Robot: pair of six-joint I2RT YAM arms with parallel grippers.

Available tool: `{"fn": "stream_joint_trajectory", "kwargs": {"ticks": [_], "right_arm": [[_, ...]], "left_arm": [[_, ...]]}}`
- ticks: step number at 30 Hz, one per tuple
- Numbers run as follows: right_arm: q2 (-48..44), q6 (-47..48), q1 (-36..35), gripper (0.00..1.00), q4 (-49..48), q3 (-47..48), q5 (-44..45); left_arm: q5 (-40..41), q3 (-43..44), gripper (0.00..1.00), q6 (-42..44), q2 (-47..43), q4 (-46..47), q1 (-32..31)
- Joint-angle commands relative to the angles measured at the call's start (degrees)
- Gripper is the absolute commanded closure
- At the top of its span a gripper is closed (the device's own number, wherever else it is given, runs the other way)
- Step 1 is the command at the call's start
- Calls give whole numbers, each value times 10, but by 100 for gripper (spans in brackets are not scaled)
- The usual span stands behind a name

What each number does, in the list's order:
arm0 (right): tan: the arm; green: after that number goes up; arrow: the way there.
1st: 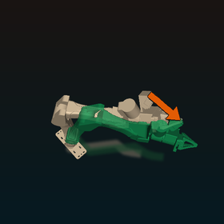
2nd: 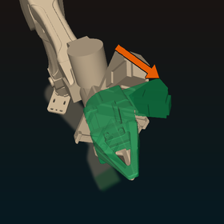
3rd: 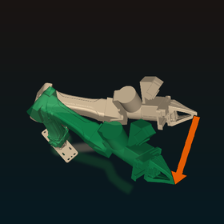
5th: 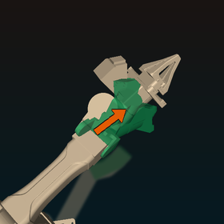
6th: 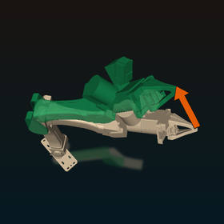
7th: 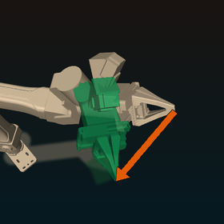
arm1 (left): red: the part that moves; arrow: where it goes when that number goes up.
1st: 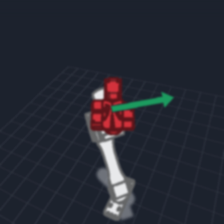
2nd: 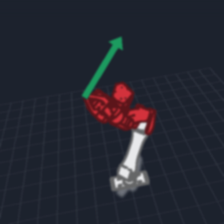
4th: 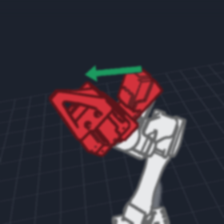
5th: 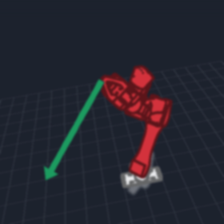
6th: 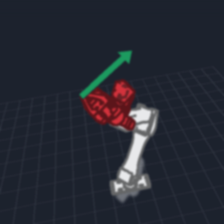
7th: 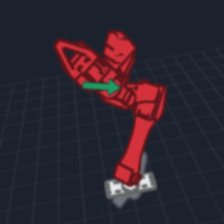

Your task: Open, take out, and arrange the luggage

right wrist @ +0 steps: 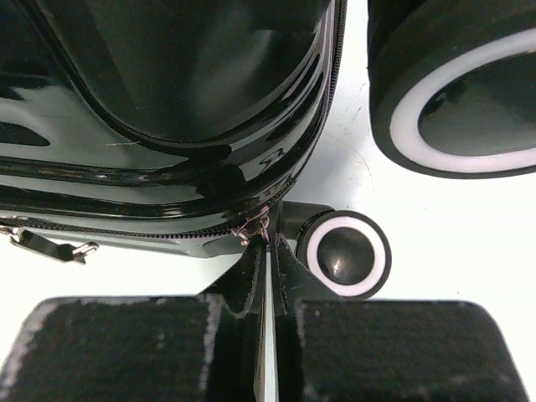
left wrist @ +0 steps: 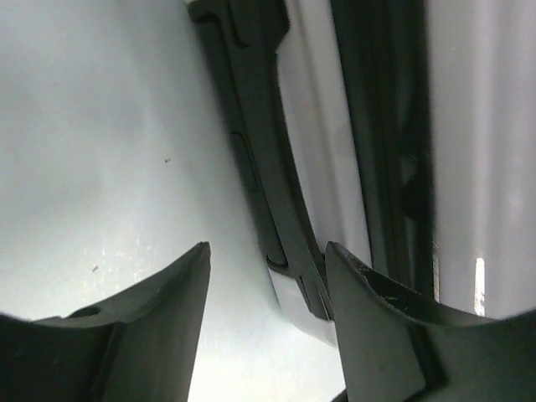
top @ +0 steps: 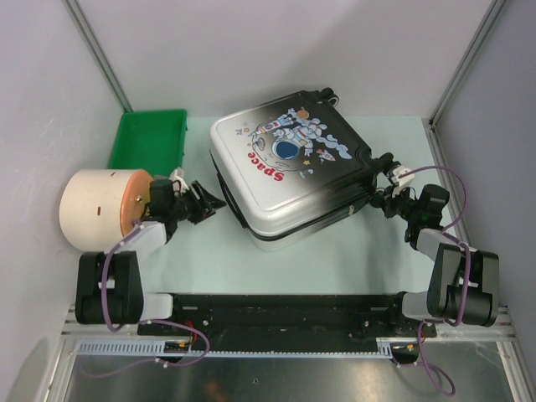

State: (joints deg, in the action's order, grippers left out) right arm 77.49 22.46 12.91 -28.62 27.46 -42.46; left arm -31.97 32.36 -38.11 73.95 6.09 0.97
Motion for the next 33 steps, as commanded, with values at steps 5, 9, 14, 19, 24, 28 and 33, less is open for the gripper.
{"fn": "stream_joint_trajectory", "kwargs": {"ticks": [5,9,14,19,24,28,33], "right_arm": [[1,33,12,100,-64,35,8],[10,43,17,100,-80,36,4],[28,43,36,100,-127,40,9],[63,58,51,100,-191,50,7],[105,44,61,100,-300,67,10],[145,22,58,100,-367,87,-12],[215,12,32,100,-490,102,26]], "left_arm": [[13,89,41,-6,109,17,-50],[7,120,48,-2,149,17,-61],[14,164,77,22,178,2,-55],[-1,214,100,72,218,-25,-49],[-2,259,100,93,252,-51,-48],[-13,285,100,102,278,-56,-48],[-20,313,100,115,304,-74,-48]]}}
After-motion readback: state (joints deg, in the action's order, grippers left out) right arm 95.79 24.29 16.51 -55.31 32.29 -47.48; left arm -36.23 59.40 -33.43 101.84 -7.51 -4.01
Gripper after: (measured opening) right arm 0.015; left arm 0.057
